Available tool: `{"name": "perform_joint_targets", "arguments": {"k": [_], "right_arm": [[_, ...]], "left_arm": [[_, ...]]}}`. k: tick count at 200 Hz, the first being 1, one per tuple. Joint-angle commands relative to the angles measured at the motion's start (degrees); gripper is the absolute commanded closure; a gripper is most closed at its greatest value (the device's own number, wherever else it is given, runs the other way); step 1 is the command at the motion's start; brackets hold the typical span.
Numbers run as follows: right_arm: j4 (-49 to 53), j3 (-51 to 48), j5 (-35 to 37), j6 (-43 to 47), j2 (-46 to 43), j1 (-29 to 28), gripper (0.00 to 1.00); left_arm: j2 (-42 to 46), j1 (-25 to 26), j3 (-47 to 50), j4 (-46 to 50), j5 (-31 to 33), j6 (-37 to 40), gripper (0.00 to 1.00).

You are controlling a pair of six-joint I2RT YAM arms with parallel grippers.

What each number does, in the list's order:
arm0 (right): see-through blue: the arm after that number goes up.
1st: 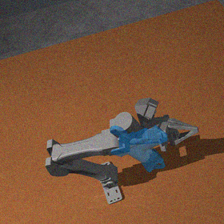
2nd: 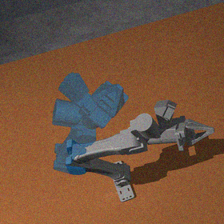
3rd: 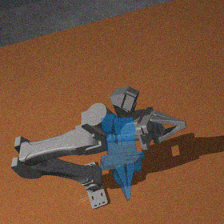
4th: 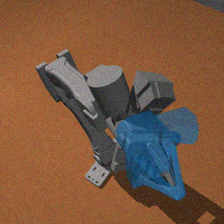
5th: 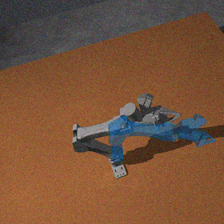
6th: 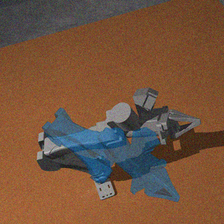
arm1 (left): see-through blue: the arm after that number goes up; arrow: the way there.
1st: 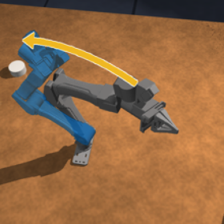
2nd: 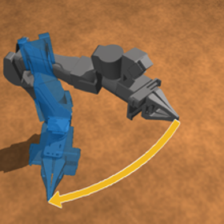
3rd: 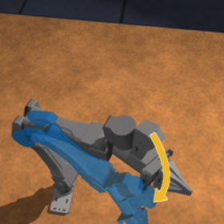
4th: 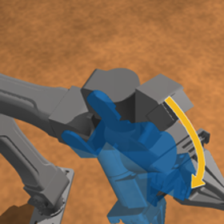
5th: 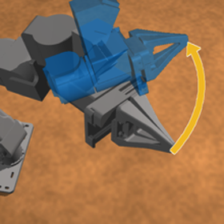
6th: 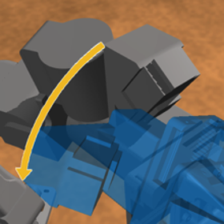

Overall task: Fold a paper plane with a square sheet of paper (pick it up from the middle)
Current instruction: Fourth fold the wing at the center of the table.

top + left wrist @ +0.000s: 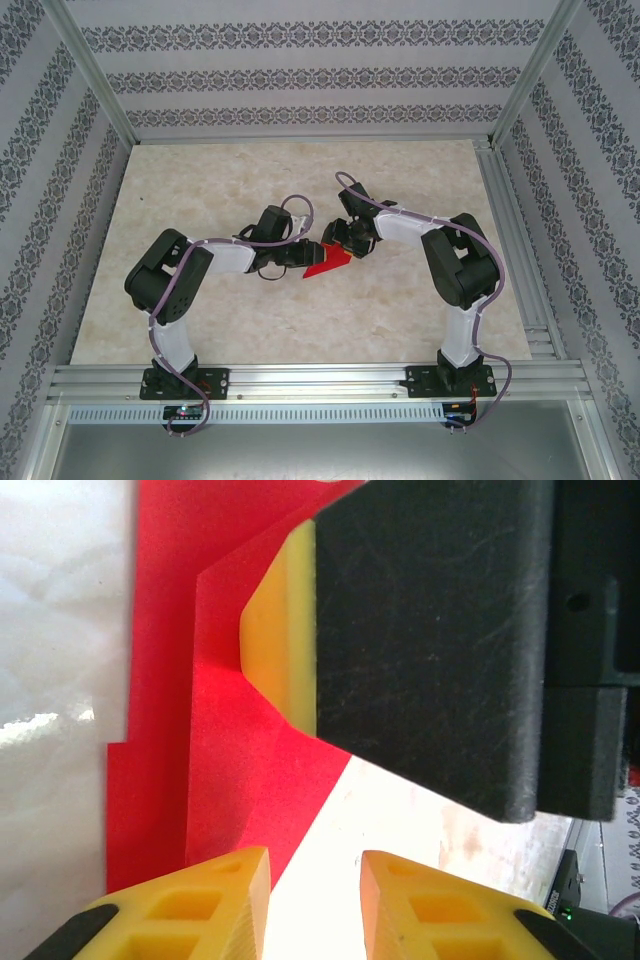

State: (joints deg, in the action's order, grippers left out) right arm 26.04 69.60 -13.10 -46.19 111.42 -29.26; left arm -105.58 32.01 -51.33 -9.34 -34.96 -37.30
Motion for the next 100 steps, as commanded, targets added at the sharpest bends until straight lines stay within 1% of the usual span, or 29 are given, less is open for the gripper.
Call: {"name": "perform_joint_targets", "arguments": {"k": [1,75,100], "right_arm": [[3.6,-2.7,6.7,0.0,6.5,0.3,0.37],[5.5,-1.5,8.3,1.0,8.7,-0.1,0.36],[6.2,-1.0,8.8,1.2,9.5,-0.3,0.36]], "left_arm": [[-1.3,0.4,-1.4,3.2,2.0,1.9,0.70],[-2.0,0.5,-1.8,4.2,2.8,1.5,0.73],[0.3,0.1,-0.6,2.0,2.5,0.6,0.72]]}}
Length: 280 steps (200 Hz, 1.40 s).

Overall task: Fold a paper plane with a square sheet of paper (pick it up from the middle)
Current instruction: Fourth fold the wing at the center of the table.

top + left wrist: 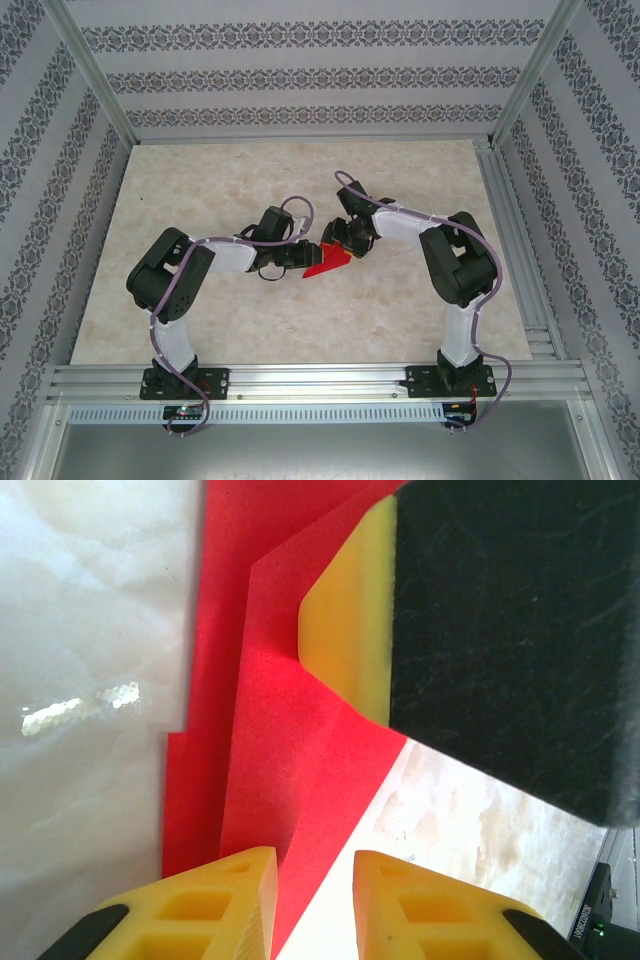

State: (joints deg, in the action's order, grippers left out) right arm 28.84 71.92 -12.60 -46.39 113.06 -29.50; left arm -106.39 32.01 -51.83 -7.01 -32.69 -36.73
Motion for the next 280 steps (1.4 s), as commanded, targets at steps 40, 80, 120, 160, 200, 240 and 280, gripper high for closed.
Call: {"name": "perform_joint_targets", "arguments": {"k": [40,80,120,160,200,240,280], "right_arm": [[4.8,-2.3,9.1,1.6,8.9,-0.1,0.37],[5.9,-1.2,8.9,1.1,10.4,-0.2,0.43],[5.8,-0.9,9.0,1.1,10.6,-0.3,0.36],[6.0,-0.3,9.1,1.2,11.4,-0.5,0.31],[5.8,-0.1,9.0,1.3,11.7,-0.7,0.28],[5.5,-0.4,8.4,1.2,11.7,-0.7,0.28],[4.7,-0.9,7.6,0.6,10.8,-0.3,0.29]], "left_arm": [[7.6,-1.0,3.8,-3.9,4.1,-1.5,0.71],[8.2,-1.1,4.3,-5.1,4.2,-1.9,0.76],[6.1,-1.0,3.3,-6.8,0.7,-2.4,0.76],[3.7,-0.3,1.3,-6.2,-1.4,-1.4,0.77],[1.5,0.0,-0.5,-6.0,-1.4,-0.9,0.80],[-1.0,0.0,-1.7,-5.6,-0.7,-0.9,0.81],[-2.5,0.0,-1.7,-4.0,1.4,-0.1,0.85]]}}
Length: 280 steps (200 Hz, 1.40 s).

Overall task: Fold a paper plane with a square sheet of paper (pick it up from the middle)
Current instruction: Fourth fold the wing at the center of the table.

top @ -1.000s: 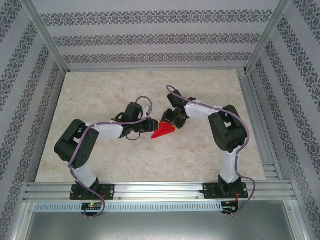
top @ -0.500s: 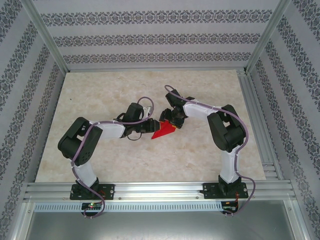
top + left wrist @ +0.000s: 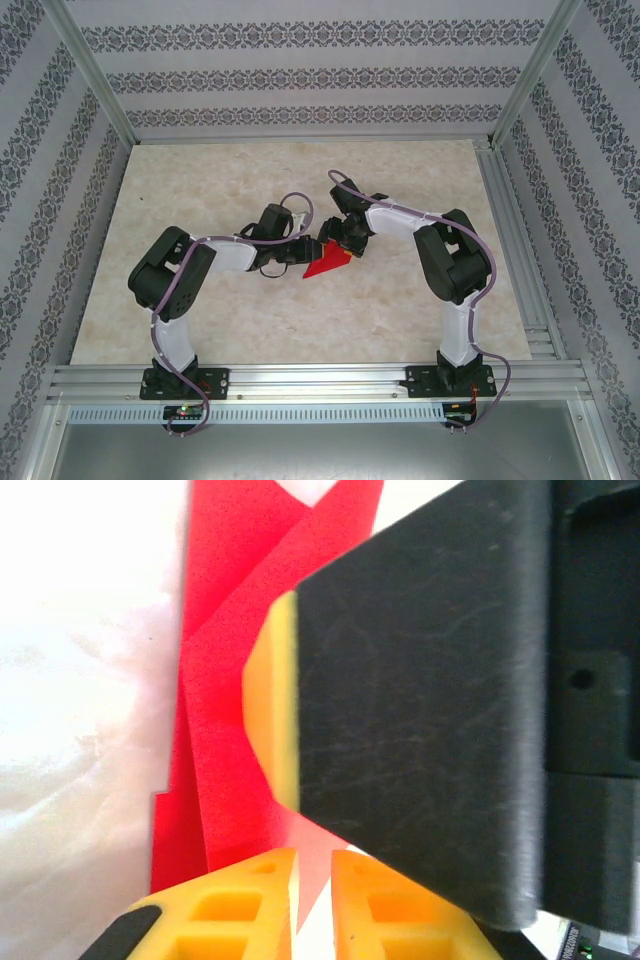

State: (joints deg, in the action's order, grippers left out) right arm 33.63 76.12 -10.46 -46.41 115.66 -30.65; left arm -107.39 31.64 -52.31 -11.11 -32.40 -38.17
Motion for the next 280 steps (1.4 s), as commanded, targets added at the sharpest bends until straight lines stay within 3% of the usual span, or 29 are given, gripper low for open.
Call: {"name": "perform_joint_targets", "arguments": {"k": [1,64,133,207,280], "right_arm": [[-0.1,-5.1,5.4,0.6,8.1,0.8,0.29],[-2.3,-6.8,4.0,-0.6,5.9,2.3,0.34],[-3.4,-6.6,2.1,-0.5,4.2,2.6,0.37],[-6.2,-4.8,-4.7,7.6,-6.1,3.8,0.37],[-6.0,-2.8,-7.4,12.5,-5.4,3.2,0.47]], "left_arm": [[-1.5,0.4,-1.2,0.1,1.1,1.4,0.86],[-3.0,0.4,-1.6,2.1,1.9,2.1,0.93],[-3.8,0.4,-2.4,4.0,2.1,2.1,0.94],[-4.4,0.4,-3.0,6.5,2.8,1.8,0.94],[-4.5,0.4,-3.4,7.2,3.0,1.7,0.94]]}}
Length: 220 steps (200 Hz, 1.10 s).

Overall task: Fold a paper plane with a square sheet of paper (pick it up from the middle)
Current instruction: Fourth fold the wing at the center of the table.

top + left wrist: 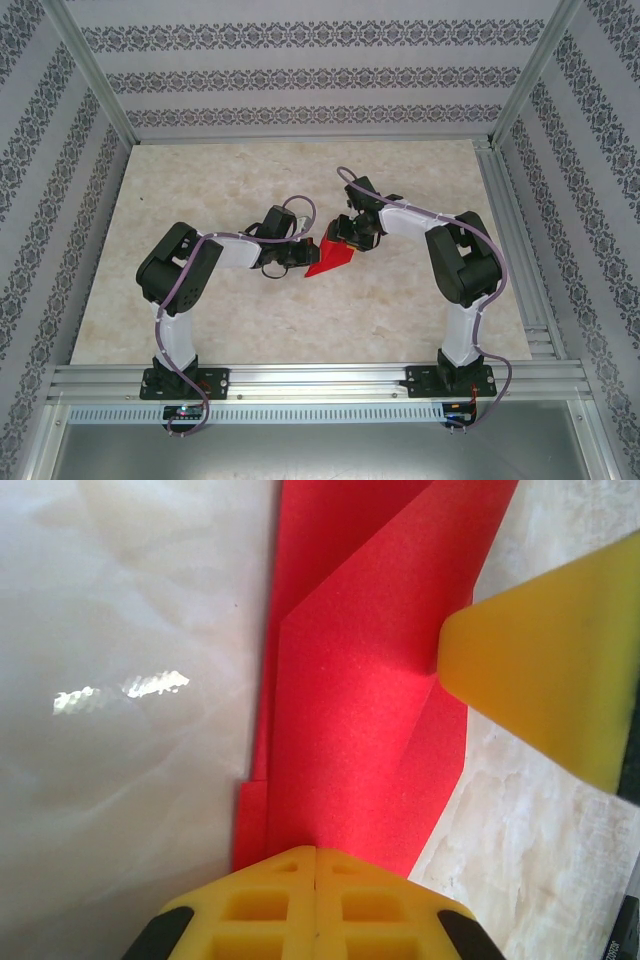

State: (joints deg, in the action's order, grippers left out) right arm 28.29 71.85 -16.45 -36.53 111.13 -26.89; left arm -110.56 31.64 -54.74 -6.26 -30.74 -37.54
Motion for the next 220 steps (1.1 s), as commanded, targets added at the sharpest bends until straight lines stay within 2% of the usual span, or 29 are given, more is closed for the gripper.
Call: {"name": "perform_joint_targets", "arguments": {"k": [1,77,105,168,220], "right_arm": [[-0.6,1.5,-1.4,2.7,-0.8,-0.6,0.47],[1.9,2.5,0.7,3.2,2.8,-1.4,0.47],[4.0,2.9,4.1,3.0,4.3,-1.5,0.52],[6.4,2.7,8.0,1.1,9.0,-1.8,0.55],[7.0,2.9,8.8,-0.1,10.9,-2.0,0.54]], "left_arm": [[-1.3,0.4,-0.9,2.4,1.3,1.1,0.94],[-1.4,0.4,-1.4,2.7,1.0,0.8,0.93],[-0.5,0.4,-1.5,2.7,0.6,0.6,0.93],[6.7,0.4,0.5,0.0,-3.0,-1.2,0.77],[8.5,1.4,1.7,2.0,-3.7,-1.5,0.73]]}}
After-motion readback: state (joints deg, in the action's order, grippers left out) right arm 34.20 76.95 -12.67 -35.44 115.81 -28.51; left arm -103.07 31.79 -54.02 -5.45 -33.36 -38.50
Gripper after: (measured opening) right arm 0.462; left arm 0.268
